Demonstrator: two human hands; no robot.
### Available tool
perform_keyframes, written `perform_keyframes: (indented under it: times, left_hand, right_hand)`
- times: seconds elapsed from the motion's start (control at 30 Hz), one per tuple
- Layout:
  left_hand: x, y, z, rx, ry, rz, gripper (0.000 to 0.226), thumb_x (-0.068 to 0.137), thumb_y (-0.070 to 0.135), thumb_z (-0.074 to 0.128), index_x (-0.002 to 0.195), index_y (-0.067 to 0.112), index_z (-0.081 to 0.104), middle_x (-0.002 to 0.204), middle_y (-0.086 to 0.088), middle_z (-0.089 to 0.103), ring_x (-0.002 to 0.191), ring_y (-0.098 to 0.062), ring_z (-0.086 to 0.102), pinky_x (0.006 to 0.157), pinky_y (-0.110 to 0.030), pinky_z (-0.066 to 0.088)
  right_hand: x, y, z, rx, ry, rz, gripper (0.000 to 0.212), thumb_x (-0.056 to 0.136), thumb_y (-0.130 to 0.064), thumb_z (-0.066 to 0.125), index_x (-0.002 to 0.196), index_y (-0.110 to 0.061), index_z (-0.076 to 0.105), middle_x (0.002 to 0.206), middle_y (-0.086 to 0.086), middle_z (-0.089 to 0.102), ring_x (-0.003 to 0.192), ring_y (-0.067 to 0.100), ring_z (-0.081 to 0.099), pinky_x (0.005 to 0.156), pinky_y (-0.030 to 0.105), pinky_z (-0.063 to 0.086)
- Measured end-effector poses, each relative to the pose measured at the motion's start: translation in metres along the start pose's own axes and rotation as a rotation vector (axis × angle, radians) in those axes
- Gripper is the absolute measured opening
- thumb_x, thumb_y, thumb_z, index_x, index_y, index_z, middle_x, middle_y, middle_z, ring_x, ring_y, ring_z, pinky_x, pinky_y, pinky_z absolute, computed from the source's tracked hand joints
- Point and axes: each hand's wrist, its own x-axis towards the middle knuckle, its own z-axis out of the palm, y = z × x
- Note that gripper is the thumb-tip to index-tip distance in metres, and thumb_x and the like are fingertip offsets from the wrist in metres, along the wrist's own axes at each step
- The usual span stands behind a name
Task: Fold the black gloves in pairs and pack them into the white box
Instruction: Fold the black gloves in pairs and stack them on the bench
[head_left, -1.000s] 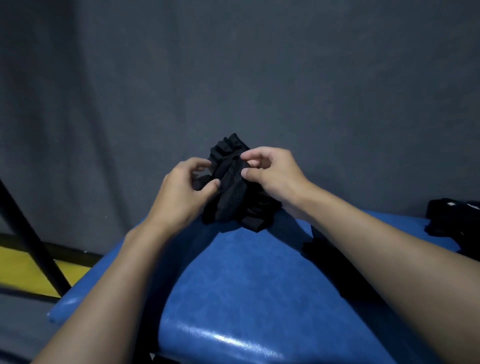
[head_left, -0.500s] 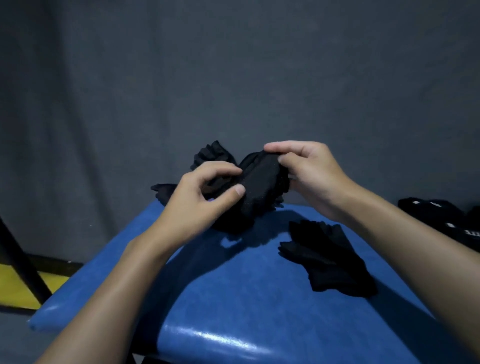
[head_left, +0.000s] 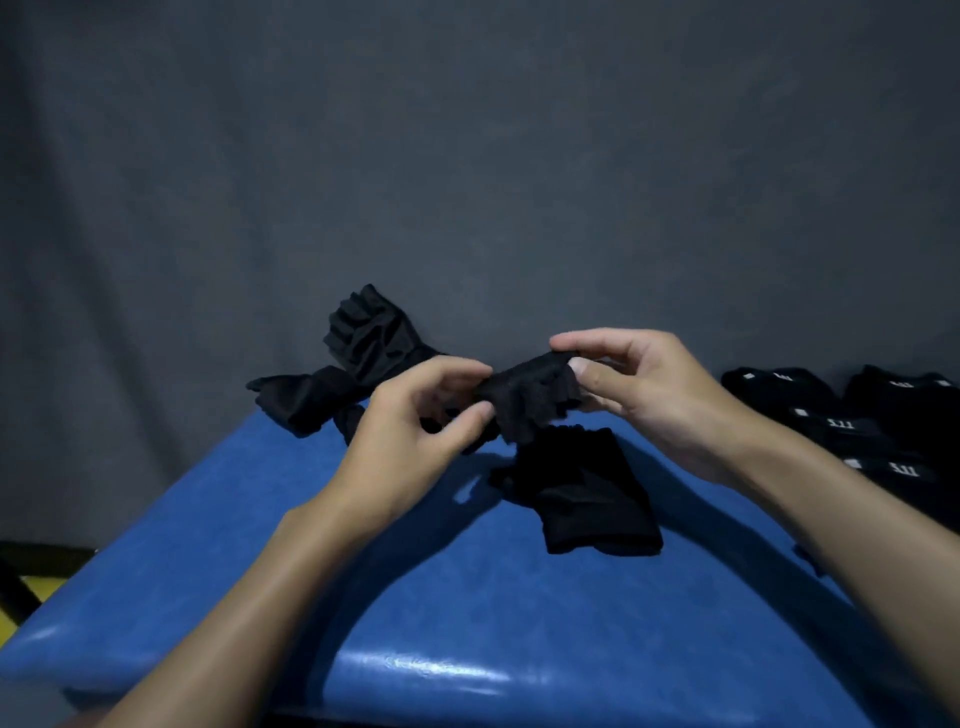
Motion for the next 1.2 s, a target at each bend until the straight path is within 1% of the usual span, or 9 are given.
perform_keyframes:
  times: [0.17,0.27,0.37,0.43,0.57,0.67,0.83,0.97,1.2]
  left_hand:
    - [0.004,0.010,0.013,-0.253,0.119,-0.142,0.015,0.095,0.012,0.064,0.107,0.012,0.071,0.090,0.000,0.075,0.086,-0.011,0.070,0.078,-0.020,0.053]
    - [0.006,0.011,0.023,-0.392,0.116,-0.237,0.016,0.099,0.025,0.059,0.109,0.020,0.070,0.097,-0.013,0.072,0.092,-0.027,0.067,0.084,-0.038,0.052]
    - [0.004,0.014,0.031,-0.540,0.026,-0.294,0.031,0.091,0.019,0.069,0.121,0.021,0.061,0.087,0.002,0.071,0.083,-0.008,0.066,0.080,-0.027,0.052]
    - [0.002,0.015,0.035,-0.446,0.009,-0.266,0.046,0.087,0.001,0.071,0.125,0.018,0.052,0.087,0.004,0.068,0.072,0.003,0.062,0.070,-0.014,0.049]
    - [0.003,0.011,0.042,-0.337,0.085,-0.261,0.030,0.087,0.000,0.070,0.105,0.010,0.048,0.074,0.000,0.062,0.066,0.000,0.057,0.070,-0.015,0.047]
    - [0.004,0.005,0.045,-0.314,0.110,-0.268,0.017,0.091,0.004,0.067,0.094,0.007,0.050,0.058,0.009,0.048,0.059,-0.003,0.047,0.066,-0.019,0.043]
    - [0.002,0.006,0.045,-0.260,0.036,-0.260,0.017,0.093,0.000,0.064,0.096,0.015,0.072,0.081,0.013,0.070,0.077,-0.002,0.062,0.068,-0.016,0.047]
    - [0.001,0.007,0.045,-0.248,-0.011,-0.309,0.040,0.092,0.006,0.068,0.124,0.029,0.068,0.110,0.019,0.069,0.104,0.005,0.064,0.085,-0.027,0.056]
    - [0.000,0.011,0.047,-0.317,-0.093,-0.372,0.055,0.087,0.003,0.072,0.137,0.022,0.058,0.129,-0.003,0.060,0.091,-0.019,0.074,0.070,-0.032,0.060]
  right_hand:
    - [-0.011,0.007,-0.007,-0.062,0.076,-0.063,0.015,0.096,-0.012,0.057,0.090,-0.010,0.070,0.077,-0.009,0.066,0.063,-0.006,0.056,0.063,0.009,0.043]
    - [-0.014,0.015,-0.006,0.032,0.156,-0.005,0.022,0.098,-0.014,0.054,0.085,-0.003,0.068,0.070,0.003,0.065,0.064,0.007,0.056,0.062,0.022,0.045]
    - [-0.012,0.022,-0.006,0.124,0.245,0.086,0.034,0.098,-0.023,0.055,0.089,0.008,0.064,0.080,0.028,0.060,0.072,0.026,0.053,0.064,0.038,0.043]
    - [-0.011,0.025,-0.007,0.166,0.264,0.161,0.040,0.098,-0.026,0.055,0.094,0.013,0.061,0.077,0.021,0.057,0.068,0.026,0.050,0.055,0.031,0.041]
    - [-0.013,0.027,-0.005,0.204,0.312,0.228,0.022,0.097,-0.026,0.058,0.104,-0.006,0.063,0.077,0.009,0.064,0.064,0.021,0.056,0.046,0.027,0.041]
    - [-0.016,0.027,-0.004,0.173,0.258,0.207,0.022,0.094,-0.022,0.062,0.111,-0.012,0.052,0.082,0.021,0.067,0.067,0.026,0.058,0.053,0.034,0.044]
    - [-0.022,0.030,-0.007,0.006,0.191,0.073,0.016,0.091,-0.001,0.060,0.092,-0.017,0.060,0.077,0.007,0.061,0.070,0.018,0.055,0.064,0.030,0.044]
    - [-0.025,0.028,-0.007,0.046,0.148,0.080,0.029,0.091,-0.001,0.062,0.115,-0.017,0.065,0.106,-0.001,0.069,0.084,0.001,0.067,0.070,0.014,0.051]
    - [-0.033,0.027,-0.016,0.090,0.082,0.146,0.054,0.083,-0.001,0.071,0.129,-0.022,0.055,0.120,-0.005,0.064,0.098,0.010,0.069,0.074,0.020,0.053]
